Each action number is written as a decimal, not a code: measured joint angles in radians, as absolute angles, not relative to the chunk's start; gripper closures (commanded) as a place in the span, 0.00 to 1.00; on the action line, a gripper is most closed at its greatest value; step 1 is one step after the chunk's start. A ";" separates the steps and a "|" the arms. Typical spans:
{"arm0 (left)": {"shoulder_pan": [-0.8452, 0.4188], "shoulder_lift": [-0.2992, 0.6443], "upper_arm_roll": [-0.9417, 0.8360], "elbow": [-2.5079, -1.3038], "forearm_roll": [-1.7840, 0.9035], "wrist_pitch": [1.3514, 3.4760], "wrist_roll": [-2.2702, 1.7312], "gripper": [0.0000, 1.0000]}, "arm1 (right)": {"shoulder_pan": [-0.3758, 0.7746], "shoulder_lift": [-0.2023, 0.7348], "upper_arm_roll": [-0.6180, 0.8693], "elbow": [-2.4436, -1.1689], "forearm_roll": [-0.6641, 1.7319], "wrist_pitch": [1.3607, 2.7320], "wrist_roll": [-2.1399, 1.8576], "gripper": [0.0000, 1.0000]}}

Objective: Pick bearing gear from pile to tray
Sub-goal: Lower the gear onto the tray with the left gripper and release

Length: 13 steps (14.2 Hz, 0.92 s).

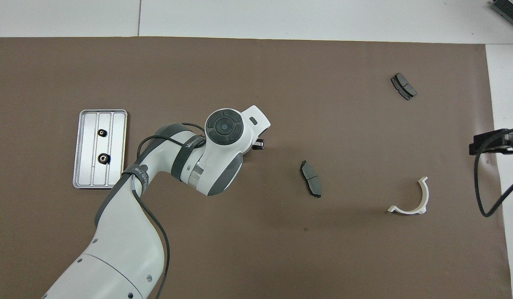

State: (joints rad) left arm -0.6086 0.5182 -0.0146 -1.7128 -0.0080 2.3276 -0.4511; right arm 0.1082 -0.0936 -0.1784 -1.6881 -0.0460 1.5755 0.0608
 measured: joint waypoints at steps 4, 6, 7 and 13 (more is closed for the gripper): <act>-0.530 0.522 0.009 -1.646 -0.007 2.250 -0.450 1.00 | 0.101 -0.090 -0.176 -1.687 -0.045 1.576 0.061 0.00; -0.447 0.513 0.011 -1.606 -0.007 2.206 -0.424 1.00 | 0.095 -0.090 -0.167 -1.689 -0.045 1.576 0.061 0.00; -0.404 0.500 0.011 -1.601 -0.006 2.187 -0.392 1.00 | 0.088 -0.090 -0.154 -1.689 -0.045 1.575 0.061 0.00; -0.102 0.364 0.015 -1.726 -0.005 2.080 0.083 0.99 | 0.072 -0.083 -0.092 -1.661 -0.045 1.563 0.118 0.00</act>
State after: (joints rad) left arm -0.1017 0.3643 0.0147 -1.7257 -0.0053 2.0800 0.0834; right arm 0.0721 -0.0825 -0.0919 -1.6611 -0.0451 1.5630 0.1178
